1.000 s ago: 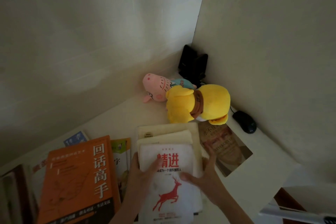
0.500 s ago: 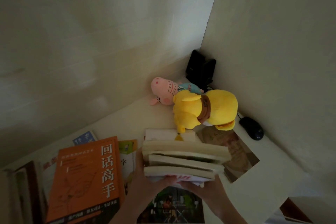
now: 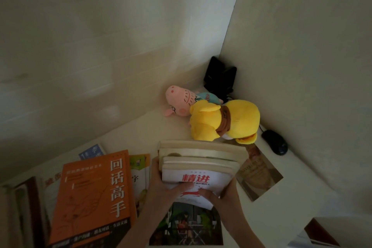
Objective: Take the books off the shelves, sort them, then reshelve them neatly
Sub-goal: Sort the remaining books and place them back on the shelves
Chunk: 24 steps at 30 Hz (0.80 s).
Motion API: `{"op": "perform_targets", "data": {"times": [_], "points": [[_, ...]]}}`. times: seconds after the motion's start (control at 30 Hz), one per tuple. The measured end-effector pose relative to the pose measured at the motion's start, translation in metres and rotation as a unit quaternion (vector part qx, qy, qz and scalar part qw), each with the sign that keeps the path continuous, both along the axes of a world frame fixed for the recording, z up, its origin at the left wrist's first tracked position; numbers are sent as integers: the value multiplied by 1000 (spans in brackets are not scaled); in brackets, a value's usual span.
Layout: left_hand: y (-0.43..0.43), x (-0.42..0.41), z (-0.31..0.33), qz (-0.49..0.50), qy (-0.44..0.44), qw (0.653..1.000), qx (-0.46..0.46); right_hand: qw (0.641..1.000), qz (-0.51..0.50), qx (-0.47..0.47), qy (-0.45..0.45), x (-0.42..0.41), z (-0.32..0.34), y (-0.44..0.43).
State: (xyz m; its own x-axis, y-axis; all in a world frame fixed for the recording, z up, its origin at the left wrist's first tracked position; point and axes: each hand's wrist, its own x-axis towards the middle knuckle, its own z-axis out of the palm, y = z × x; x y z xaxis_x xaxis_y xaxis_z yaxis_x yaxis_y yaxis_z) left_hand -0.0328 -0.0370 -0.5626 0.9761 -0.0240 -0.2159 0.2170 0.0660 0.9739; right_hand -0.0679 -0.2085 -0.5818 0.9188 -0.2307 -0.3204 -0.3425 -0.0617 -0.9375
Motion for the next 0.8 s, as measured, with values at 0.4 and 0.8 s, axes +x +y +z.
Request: {"op": "perform_targets", "data": {"times": [0.4,0.8], "points": [[12,15,0,25,109,988,107,985,111,28,131,23,22,-8],[28,2,-24,-19,192,975,107,960,151,0,235,22,9,6]]}}
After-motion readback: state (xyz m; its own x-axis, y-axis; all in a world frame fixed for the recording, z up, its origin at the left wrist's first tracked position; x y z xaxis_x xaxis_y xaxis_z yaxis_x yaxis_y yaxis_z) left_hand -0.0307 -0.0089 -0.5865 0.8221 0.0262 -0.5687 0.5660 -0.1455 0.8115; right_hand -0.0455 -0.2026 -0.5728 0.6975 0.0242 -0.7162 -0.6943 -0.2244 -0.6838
